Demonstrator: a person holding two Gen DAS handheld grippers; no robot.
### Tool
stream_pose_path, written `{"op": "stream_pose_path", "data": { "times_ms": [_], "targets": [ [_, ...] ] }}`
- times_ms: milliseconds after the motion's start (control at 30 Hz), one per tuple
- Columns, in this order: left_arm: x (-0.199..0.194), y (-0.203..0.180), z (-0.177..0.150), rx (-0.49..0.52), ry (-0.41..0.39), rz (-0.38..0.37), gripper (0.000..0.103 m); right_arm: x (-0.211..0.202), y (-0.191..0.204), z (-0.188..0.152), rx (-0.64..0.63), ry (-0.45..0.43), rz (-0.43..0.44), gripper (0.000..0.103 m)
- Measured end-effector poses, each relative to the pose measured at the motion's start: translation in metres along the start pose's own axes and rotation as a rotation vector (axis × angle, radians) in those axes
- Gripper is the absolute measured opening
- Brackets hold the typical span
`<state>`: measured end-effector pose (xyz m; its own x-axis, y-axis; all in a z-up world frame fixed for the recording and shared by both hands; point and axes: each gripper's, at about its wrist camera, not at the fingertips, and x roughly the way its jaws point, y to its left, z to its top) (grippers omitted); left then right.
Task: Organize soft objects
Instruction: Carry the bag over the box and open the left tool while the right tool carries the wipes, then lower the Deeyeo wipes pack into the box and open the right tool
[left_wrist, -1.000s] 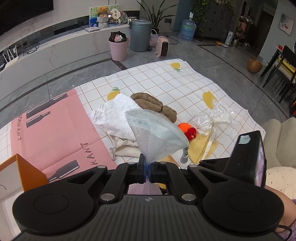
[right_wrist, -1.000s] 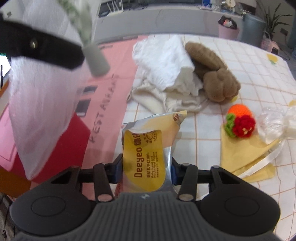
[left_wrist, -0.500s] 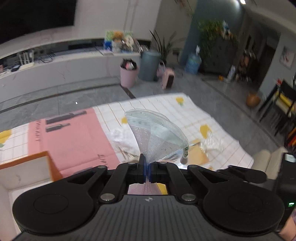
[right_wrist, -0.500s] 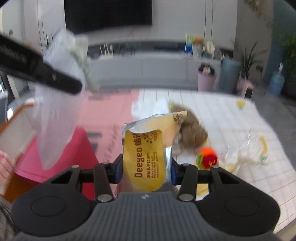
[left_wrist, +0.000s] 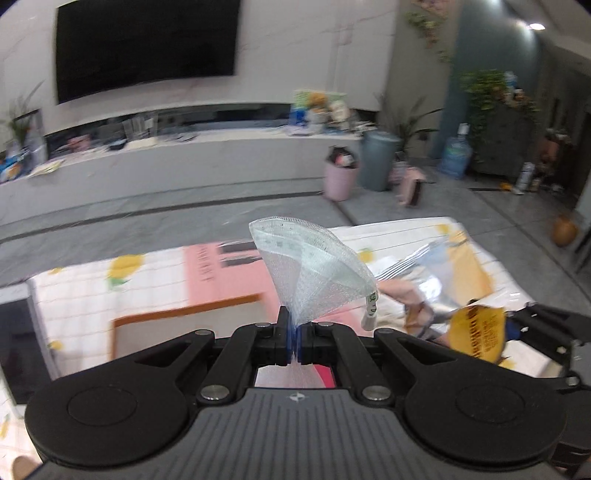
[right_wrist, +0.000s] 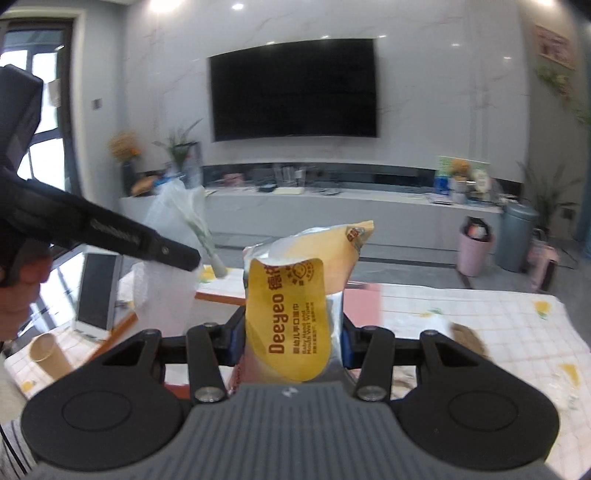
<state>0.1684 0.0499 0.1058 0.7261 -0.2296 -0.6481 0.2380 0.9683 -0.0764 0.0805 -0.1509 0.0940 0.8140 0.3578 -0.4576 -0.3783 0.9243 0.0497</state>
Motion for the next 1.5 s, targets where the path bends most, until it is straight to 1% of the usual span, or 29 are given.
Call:
{"op": "stream_pose_path", "data": {
  "times_ms": [133, 200, 300, 400, 467, 533, 600, 700, 800, 867, 900, 933, 967, 1000, 1033, 1067, 1133, 1200, 1267, 1333, 1400, 1500],
  "targets": [
    [0.028, 0.038, -0.015, -0.059, 0.057, 0.067, 0.002, 0.030, 0.027, -0.003, -0.016, 0.029, 0.063, 0.047],
    [0.051, 0.052, -0.022, -0.062, 0.094, 0.123, 0.002, 0.044, 0.034, -0.009, -0.026, 0.045, 0.086, 0.047],
    [0.082, 0.071, -0.034, -0.069, 0.158, 0.158, 0.002, 0.060, 0.043, -0.021, -0.065, 0.037, 0.092, 0.047],
    [0.111, 0.085, -0.046, -0.084, 0.214, 0.210, 0.002, 0.076, 0.042, -0.030, -0.090, 0.042, 0.082, 0.047],
    [0.126, 0.086, -0.053, -0.061, 0.235, 0.241, 0.002, 0.080, 0.039, -0.034, -0.085, 0.050, 0.081, 0.047],
    [0.138, 0.084, -0.058, -0.009, 0.245, 0.300, 0.002, 0.089, 0.035, -0.033, -0.080, 0.056, 0.081, 0.047],
    [0.149, 0.085, -0.063, 0.013, 0.259, 0.354, 0.002, 0.092, 0.032, -0.035, -0.083, 0.058, 0.080, 0.047],
    [0.161, 0.095, -0.072, -0.031, 0.302, 0.378, 0.002, 0.097, 0.034, -0.034, -0.093, 0.066, 0.082, 0.047],
    [0.165, 0.103, -0.081, -0.105, 0.346, 0.367, 0.003, 0.103, 0.032, -0.032, -0.088, 0.077, 0.082, 0.047],
    [0.166, 0.108, -0.086, -0.136, 0.359, 0.360, 0.012, 0.107, 0.033, -0.031, -0.091, 0.082, 0.081, 0.047],
    [0.165, 0.109, -0.089, -0.145, 0.364, 0.361, 0.019, 0.108, 0.032, -0.031, -0.093, 0.083, 0.080, 0.047],
    [0.167, 0.109, -0.090, -0.147, 0.367, 0.367, 0.030, 0.110, 0.030, -0.030, -0.095, 0.085, 0.077, 0.047],
    [0.167, 0.108, -0.091, -0.136, 0.366, 0.366, 0.036, 0.112, 0.031, -0.031, -0.098, 0.089, 0.073, 0.047],
    [0.165, 0.106, -0.092, -0.125, 0.361, 0.355, 0.049, 0.113, 0.031, -0.030, -0.102, 0.095, 0.069, 0.047],
    [0.166, 0.104, -0.092, -0.124, 0.350, 0.341, 0.055, 0.113, 0.033, -0.031, -0.105, 0.101, 0.065, 0.047],
    [0.163, 0.103, -0.092, -0.132, 0.339, 0.332, 0.057, 0.113, 0.033, -0.030, -0.107, 0.108, 0.062, 0.047],
    [0.157, 0.101, -0.092, -0.164, 0.323, 0.313, 0.068, 0.117, 0.036, -0.030, -0.106, 0.119, 0.059, 0.047],
    [0.149, 0.098, -0.089, -0.186, 0.300, 0.296, 0.073, 0.121, 0.039, -0.028, -0.102, 0.130, 0.067, 0.047],
    [0.136, 0.092, -0.086, -0.182, 0.267, 0.298, 0.076, 0.125, 0.042, -0.027, -0.102, 0.139, 0.070, 0.047],
    [0.126, 0.087, -0.080, -0.180, 0.250, 0.306, 0.079, 0.129, 0.046, -0.026, -0.112, 0.149, 0.061, 0.047],
    [0.115, 0.082, -0.076, -0.182, 0.249, 0.313, 0.081, 0.133, 0.049, -0.023, -0.117, 0.163, 0.049, 0.047],
    [0.097, 0.080, -0.074, -0.214, 0.212, 0.362, 0.085, 0.140, 0.052, -0.018, -0.103, 0.180, 0.051, 0.047]
  ]
}}
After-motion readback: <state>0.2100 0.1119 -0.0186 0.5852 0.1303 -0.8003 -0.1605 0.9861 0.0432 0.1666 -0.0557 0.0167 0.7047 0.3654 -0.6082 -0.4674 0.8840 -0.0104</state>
